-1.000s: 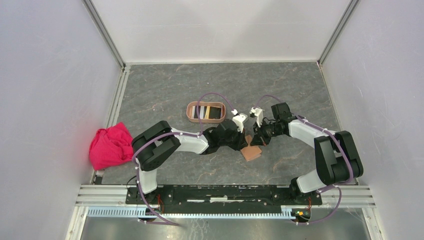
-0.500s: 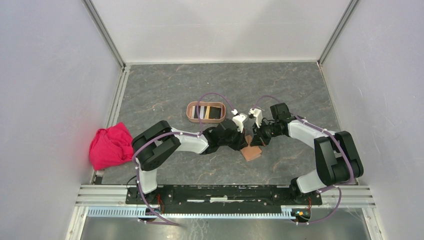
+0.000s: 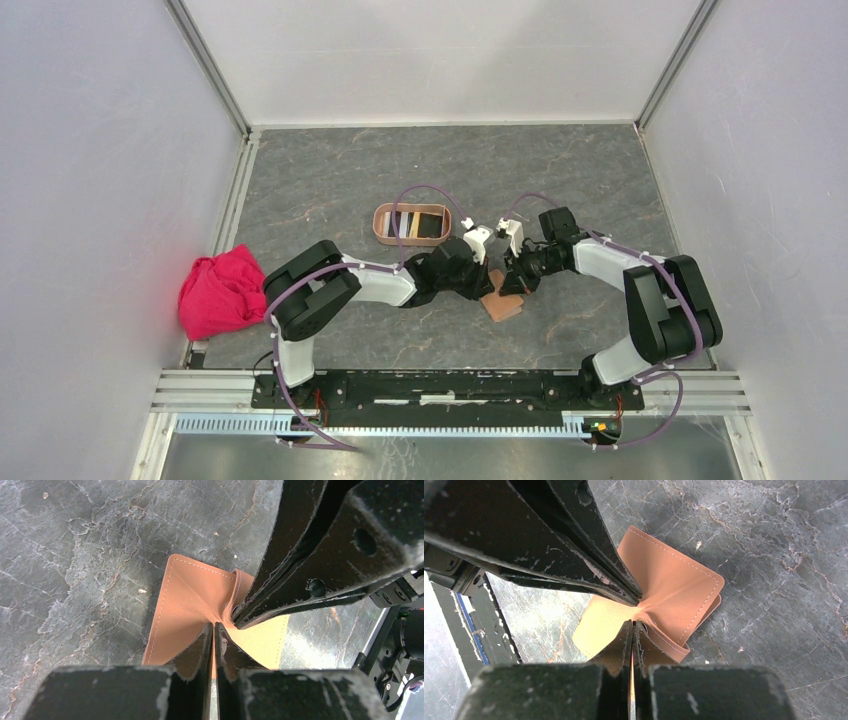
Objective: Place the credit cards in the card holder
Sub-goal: Close the card holder at the center of the board.
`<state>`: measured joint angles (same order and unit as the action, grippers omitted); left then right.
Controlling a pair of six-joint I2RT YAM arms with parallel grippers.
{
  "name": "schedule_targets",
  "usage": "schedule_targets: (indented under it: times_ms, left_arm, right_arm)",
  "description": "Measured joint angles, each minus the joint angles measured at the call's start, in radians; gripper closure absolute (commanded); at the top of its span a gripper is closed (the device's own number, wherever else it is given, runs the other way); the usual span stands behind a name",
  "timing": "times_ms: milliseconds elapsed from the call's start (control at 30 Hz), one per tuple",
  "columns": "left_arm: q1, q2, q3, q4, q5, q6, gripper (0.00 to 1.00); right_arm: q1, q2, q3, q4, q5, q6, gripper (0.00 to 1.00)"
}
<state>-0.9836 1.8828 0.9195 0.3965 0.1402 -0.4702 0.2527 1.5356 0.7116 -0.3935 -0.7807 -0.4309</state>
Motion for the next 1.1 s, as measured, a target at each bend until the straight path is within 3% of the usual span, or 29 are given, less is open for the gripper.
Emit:
schedule_targets:
  times_ms: [467,900,1100]
  left_arm:
    - [0.0,0.0,-0.005,0.014,0.022,0.0,0.86]
    - [0.021,-0.021,-0.076,0.137,0.071,-0.064,0.86]
    - [0.032,-0.052,-0.091,0.166,0.083,-0.084,0.87]
  right_arm:
    - [-0.059,0.093,0.054,-0.09,-0.1,-0.055,1.0]
    - [-0.095,0.148,0.079,-0.142,-0.175,-0.098,0.99]
    - [-0.125,0.256,0.14,-0.235,-0.253,-0.145,1.0]
